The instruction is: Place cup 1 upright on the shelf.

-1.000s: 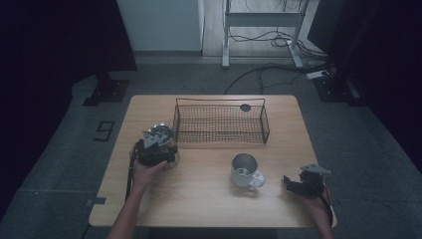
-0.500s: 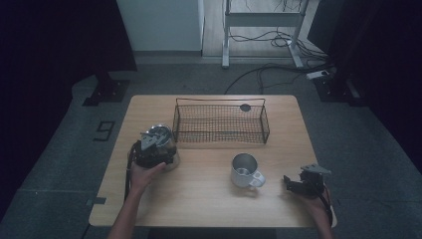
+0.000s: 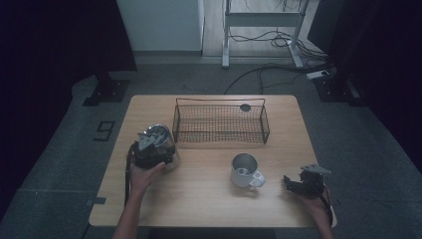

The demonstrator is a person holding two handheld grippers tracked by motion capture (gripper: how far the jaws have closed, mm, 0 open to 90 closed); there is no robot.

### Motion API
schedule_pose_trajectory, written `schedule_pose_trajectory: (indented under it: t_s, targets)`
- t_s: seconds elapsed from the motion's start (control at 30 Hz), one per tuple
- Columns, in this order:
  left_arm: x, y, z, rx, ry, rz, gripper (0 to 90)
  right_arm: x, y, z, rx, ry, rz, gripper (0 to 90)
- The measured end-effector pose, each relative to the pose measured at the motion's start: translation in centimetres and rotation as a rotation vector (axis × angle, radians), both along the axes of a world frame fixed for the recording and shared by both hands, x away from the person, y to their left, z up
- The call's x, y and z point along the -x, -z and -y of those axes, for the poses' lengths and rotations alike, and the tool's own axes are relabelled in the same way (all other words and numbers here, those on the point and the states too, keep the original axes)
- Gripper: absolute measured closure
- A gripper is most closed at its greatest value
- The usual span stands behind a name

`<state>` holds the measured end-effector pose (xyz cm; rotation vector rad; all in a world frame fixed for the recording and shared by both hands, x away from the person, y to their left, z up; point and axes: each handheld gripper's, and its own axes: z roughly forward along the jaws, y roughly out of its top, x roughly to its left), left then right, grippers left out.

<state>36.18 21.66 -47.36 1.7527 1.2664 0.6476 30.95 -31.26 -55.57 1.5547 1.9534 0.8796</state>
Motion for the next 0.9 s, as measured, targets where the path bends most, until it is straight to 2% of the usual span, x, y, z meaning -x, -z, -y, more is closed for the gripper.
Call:
schedule_pose_trajectory:
  t_s: [0.13,0.37,0.53,0.77,0.9]
  targets:
    - [0.32,-0.39,0.23,0.004,-0.010,0.014,4.0,0.00,0.00,-0.01,0.000,0.000,0.000,14.1]
    - [0.37,-0.60,0.35,0.002,-0.026,0.005,4.0,0.00,0.00,0.00,0.001,-0.002,0.001,14.3]
    - [0.03,-0.53,0.34,0.021,-0.013,-0.001,4.0,-0.03,0.00,-0.02,0.000,-0.002,0.000,14.2]
    - [-0.14,-0.43,0.76,-0.002,0.001,-0.008,4.0,-0.03,0.00,-0.01,0.000,-0.002,0.000,14.2]
    - [0.06,-0.63,0.82,0.006,0.008,-0.006,4.0,-0.02,0.01,-0.01,0.001,-0.003,0.001,14.3]
